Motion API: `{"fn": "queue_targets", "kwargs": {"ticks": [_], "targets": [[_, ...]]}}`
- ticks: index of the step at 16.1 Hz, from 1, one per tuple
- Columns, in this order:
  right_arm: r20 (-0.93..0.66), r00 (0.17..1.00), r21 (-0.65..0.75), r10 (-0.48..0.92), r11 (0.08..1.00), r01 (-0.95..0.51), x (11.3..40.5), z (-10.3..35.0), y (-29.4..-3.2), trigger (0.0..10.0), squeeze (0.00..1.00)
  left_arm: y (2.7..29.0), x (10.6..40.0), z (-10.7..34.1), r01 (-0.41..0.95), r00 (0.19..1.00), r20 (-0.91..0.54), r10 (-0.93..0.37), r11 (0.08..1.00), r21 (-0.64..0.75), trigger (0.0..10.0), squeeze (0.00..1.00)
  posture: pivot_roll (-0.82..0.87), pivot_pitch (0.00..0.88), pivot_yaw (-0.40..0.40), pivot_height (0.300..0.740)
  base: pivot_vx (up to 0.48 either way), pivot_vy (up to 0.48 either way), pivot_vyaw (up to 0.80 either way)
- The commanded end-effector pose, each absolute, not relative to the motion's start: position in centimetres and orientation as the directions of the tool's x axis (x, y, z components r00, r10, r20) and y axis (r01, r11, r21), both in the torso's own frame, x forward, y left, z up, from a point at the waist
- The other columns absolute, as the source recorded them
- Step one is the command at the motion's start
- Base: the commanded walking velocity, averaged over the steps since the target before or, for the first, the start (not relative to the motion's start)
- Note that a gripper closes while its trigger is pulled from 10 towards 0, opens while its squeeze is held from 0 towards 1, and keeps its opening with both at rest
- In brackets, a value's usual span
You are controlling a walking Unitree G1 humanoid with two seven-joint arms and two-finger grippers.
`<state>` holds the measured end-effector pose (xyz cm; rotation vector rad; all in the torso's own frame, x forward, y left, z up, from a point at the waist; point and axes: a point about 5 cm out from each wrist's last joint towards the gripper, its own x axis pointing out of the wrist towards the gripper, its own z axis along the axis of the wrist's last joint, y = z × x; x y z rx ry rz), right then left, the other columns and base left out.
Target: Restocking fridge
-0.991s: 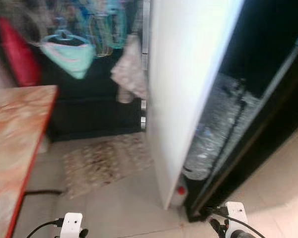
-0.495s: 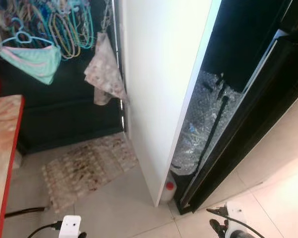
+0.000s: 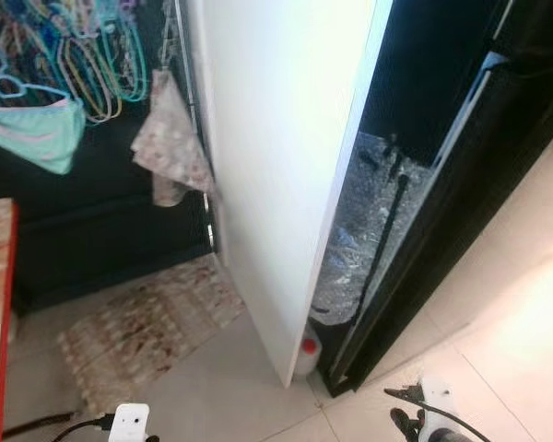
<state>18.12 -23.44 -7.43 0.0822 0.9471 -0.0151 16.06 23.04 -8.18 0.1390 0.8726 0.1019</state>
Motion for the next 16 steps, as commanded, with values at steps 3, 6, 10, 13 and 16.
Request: {"fn": "queue_targets", "kwargs": {"ticks": [3,6,10,13,16], "targets": [[-0.816,0.577,0.057,0.019,0.997,0.048,17.99,-7.49,-23.49,10.0,0.00,22.82,15.78,-8.45,-0.003,0.614,-0.777,0.136,0.985,0.171,10.0,0.00,0.04,0.000,0.001,0.740,0.000,0.000,-0.73],[-0.815,0.579,0.057,0.017,0.997,0.051,18.01,-7.48,-23.49,10.0,0.00,22.75,15.83,-8.46,-0.005,0.614,-0.777,0.138,0.985,0.171,10.0,0.00,0.04,0.003,0.000,0.740,0.000,0.000,-0.73],[-0.815,0.579,0.057,0.017,0.997,0.051,18.01,-7.48,-23.49,10.0,0.00,22.75,15.83,-8.46,-0.005,0.614,-0.777,0.138,0.985,0.171,10.0,0.00,0.04,0.003,0.000,0.740,0.000,0.000,-0.73],[-0.815,0.579,0.057,0.017,0.997,0.051,18.01,-7.48,-23.49,10.0,0.00,22.75,15.83,-8.46,-0.005,0.614,-0.777,0.138,0.985,0.171,10.0,0.00,0.04,0.003,0.000,0.740,0.000,0.000,-0.73],[-0.815,0.579,0.057,0.017,0.997,0.051,18.01,-7.48,-23.49,10.0,0.00,22.75,15.83,-8.46,-0.005,0.614,-0.777,0.138,0.985,0.171,10.0,0.00,0.04,0.003,0.000,0.740,0.000,0.000,-0.73]]}}
